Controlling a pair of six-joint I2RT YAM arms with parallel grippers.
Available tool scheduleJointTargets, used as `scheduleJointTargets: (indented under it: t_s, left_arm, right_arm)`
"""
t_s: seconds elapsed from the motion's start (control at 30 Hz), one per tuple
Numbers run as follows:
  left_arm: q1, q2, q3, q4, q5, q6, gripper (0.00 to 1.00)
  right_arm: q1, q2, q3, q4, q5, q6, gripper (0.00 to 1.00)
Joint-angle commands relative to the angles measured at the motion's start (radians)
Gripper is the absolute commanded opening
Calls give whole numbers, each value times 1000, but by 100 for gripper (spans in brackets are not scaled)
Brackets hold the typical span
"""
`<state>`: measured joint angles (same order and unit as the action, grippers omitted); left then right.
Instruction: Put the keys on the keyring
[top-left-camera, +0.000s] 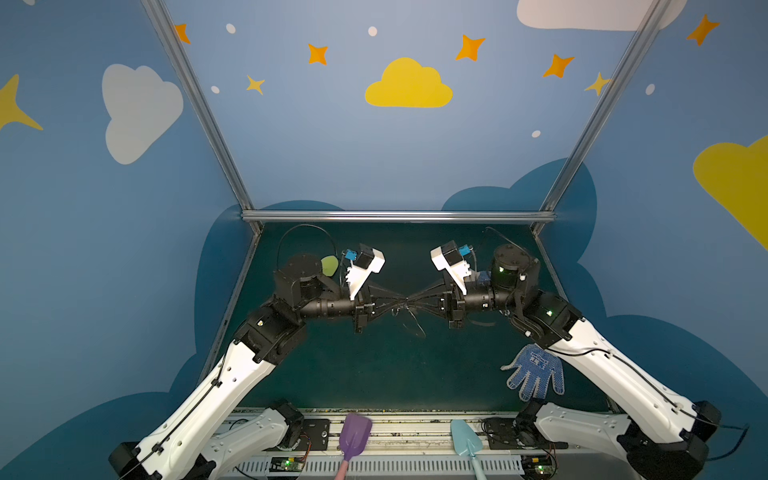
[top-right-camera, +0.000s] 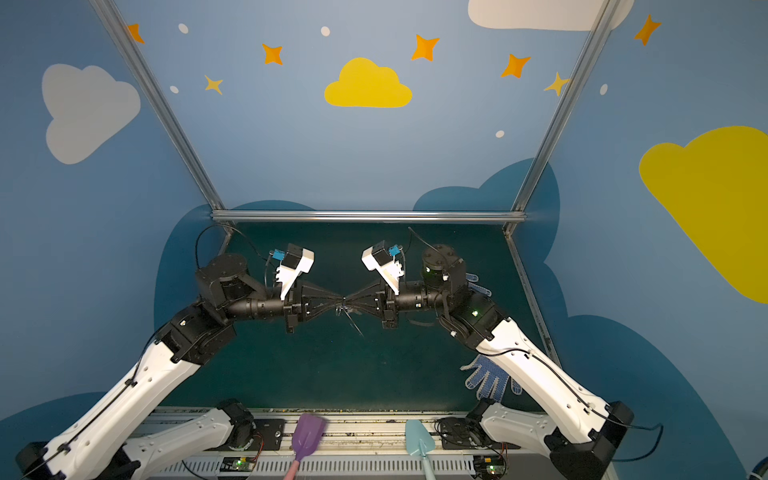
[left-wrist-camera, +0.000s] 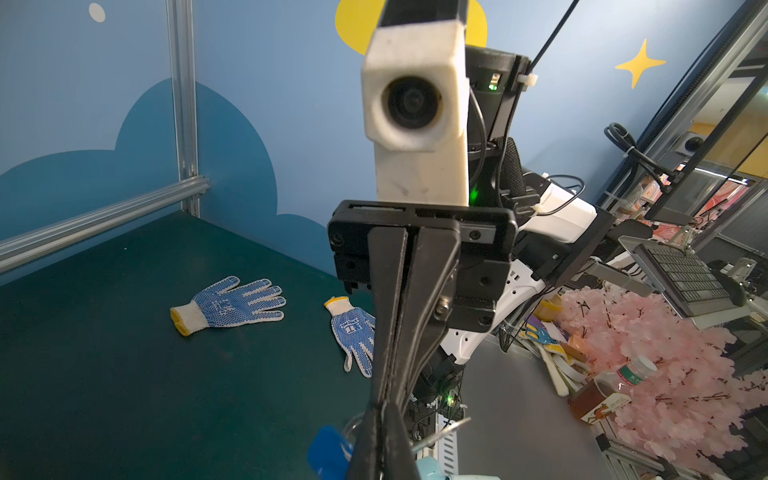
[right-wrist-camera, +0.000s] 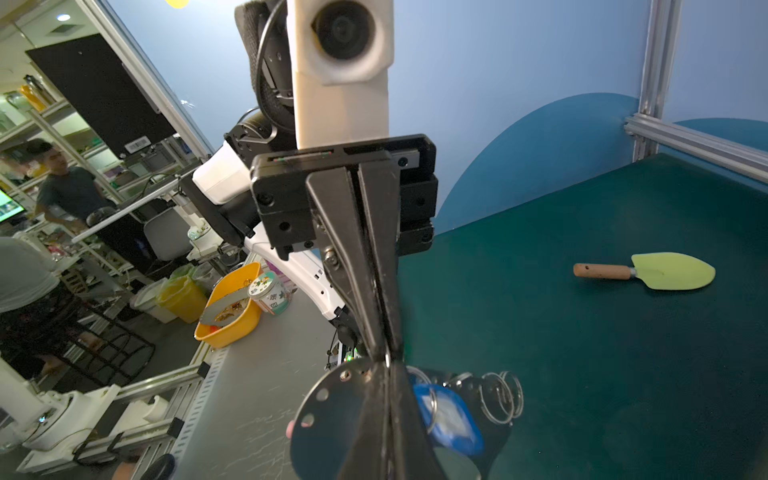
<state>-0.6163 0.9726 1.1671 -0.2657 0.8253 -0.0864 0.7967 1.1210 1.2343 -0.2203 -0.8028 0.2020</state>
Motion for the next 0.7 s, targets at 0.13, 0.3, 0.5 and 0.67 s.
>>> scheduleJointTargets:
  t_s: [0.13,0.3,0.5,0.67]
  left_arm:
    - [8,-12,1,9,-21,14,5]
    - [21,-27,-23,-20,-196,4,54]
    - [37,-46,-49,-64,-383,-53,55]
    - [38,-52,-64,-115,-465,-93,48]
  right_arm:
    - [12,-9,49,-49,15,-22,0]
    - [12,56,194,-313,198,-64,0]
    - [15,218,406,-635,457,-35,0]
    - [7,305,509,-775,653,5,0]
